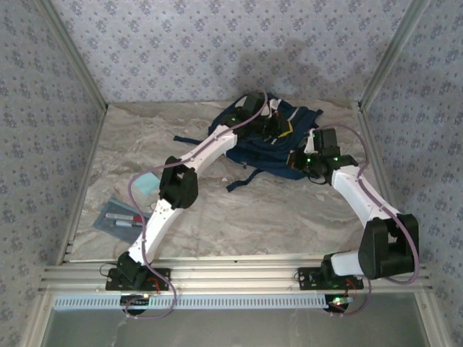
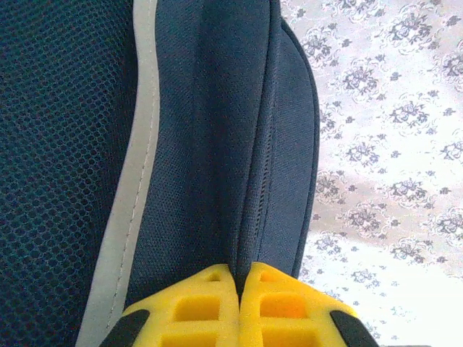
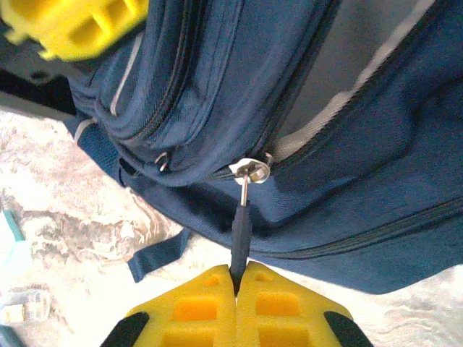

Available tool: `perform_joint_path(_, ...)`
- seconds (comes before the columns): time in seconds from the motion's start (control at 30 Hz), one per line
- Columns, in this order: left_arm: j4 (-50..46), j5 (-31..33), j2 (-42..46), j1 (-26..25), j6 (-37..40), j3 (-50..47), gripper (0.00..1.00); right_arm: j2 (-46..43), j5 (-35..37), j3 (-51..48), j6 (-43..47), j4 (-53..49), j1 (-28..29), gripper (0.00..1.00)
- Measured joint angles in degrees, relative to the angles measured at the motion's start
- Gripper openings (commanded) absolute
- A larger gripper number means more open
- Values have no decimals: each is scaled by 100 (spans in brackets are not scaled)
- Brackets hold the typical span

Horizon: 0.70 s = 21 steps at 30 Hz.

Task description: Pack the student bag

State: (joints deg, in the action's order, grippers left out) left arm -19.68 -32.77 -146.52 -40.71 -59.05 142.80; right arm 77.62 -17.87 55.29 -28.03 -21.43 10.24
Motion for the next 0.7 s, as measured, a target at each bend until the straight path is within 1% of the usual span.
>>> perform_joint_path(0.1, -4, 42, 0, -15, -2, 42, 0, 48, -63, -24, -190, 129, 212, 0)
perform_joint_path(0.2, -87, 55, -28, -15, -7, 203, 0, 284, -37, 13, -380, 330, 544, 0)
perform_joint_path(0.4, -339, 37, -186, -7, -20, 614, 0, 990, 319, 400, -610, 688, 1281, 0)
perform_joint_path(0.53, -334, -42, -205, 28, -136, 680, 0, 1447, 448, 632, -651, 1008, 1556, 0)
perform_joint_path(0.7, -280, -173, -205, 164, -310, 717, 0, 1851, 503, 647, -610, 1768, 1749, 0)
